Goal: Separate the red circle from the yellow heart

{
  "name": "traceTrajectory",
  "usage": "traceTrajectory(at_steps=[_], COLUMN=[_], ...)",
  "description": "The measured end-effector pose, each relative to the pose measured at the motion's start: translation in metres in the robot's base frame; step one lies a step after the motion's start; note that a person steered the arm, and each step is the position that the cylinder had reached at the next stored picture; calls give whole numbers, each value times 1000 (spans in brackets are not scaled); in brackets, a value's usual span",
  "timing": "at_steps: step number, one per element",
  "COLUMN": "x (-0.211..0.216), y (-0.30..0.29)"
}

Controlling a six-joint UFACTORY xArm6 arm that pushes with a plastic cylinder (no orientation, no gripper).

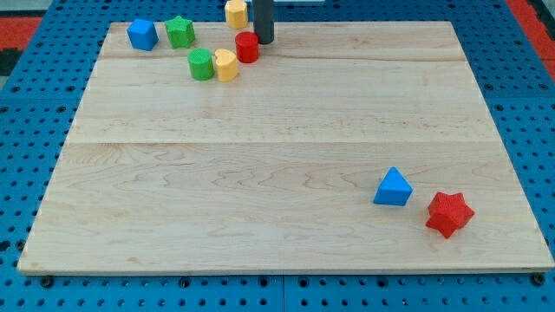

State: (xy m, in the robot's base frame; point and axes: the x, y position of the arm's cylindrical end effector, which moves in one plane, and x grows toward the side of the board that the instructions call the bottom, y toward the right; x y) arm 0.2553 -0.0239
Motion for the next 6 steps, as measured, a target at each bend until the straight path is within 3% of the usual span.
traceTrajectory(at_steps=[1,2,3,4,5,6], x=[29,-19,-42,13,86,146], y=[-6,11,-23,-53,14,44])
